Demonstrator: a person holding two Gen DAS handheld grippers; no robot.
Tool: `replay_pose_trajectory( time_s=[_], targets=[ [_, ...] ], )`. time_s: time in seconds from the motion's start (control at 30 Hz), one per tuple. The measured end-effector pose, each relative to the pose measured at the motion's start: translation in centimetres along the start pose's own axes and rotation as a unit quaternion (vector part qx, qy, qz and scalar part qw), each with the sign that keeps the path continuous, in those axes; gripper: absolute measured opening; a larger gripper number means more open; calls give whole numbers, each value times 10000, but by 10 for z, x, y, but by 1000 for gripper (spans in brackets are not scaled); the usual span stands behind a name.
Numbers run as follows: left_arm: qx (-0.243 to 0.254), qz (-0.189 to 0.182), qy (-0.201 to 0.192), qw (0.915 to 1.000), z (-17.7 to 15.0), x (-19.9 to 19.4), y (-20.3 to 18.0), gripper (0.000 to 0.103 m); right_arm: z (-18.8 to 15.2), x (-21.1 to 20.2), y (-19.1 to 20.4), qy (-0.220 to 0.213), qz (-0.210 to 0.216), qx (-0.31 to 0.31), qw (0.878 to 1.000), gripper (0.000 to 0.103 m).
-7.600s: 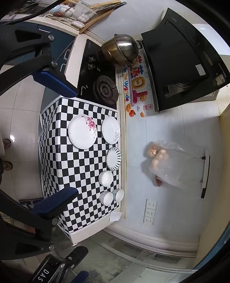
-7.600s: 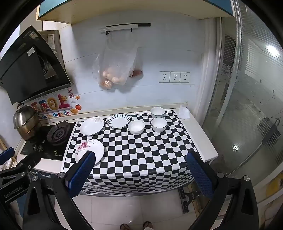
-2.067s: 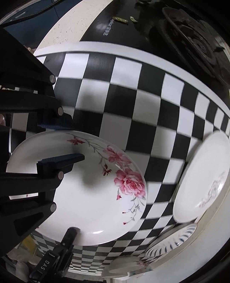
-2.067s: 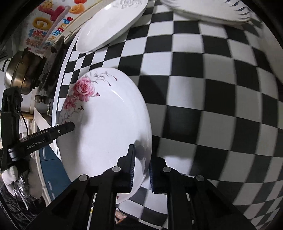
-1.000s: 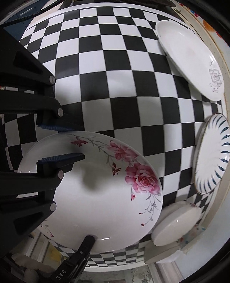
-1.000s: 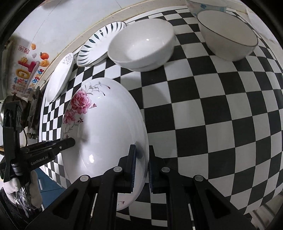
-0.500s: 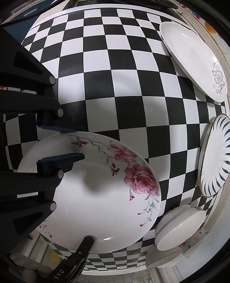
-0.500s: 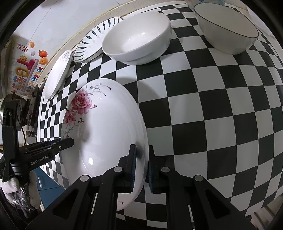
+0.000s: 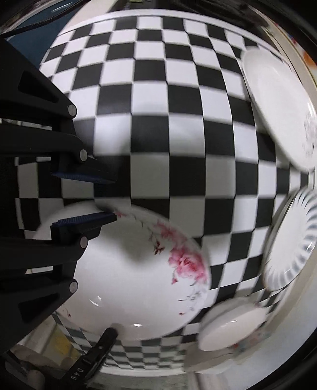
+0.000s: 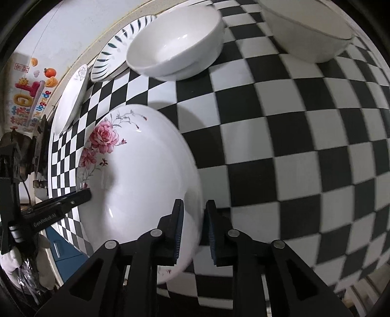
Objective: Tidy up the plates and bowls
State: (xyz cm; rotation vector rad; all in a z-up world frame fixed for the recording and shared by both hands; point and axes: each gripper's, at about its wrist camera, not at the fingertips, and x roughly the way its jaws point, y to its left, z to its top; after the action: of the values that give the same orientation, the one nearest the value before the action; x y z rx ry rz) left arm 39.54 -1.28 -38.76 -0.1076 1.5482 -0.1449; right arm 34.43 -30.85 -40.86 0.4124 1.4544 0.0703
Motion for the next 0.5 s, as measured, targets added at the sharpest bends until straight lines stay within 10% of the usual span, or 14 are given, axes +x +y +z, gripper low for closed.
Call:
replay_pose_trajectory(
  time_s=[0.17,0.33,0.5],
  targets=[
    [-381,176,-620,9972,9,-50,33,25,8,-55,25,-491,-41,-255,9985,46],
    [-750,-30,-987,9923,47,-86,76,33,49,-74,88,-468,1012,-549,9922,70],
    [-1175,-40,-1064,9873,106,-87,134,33,114,-31,168,-16,1673,-681,9836,70]
  ],
)
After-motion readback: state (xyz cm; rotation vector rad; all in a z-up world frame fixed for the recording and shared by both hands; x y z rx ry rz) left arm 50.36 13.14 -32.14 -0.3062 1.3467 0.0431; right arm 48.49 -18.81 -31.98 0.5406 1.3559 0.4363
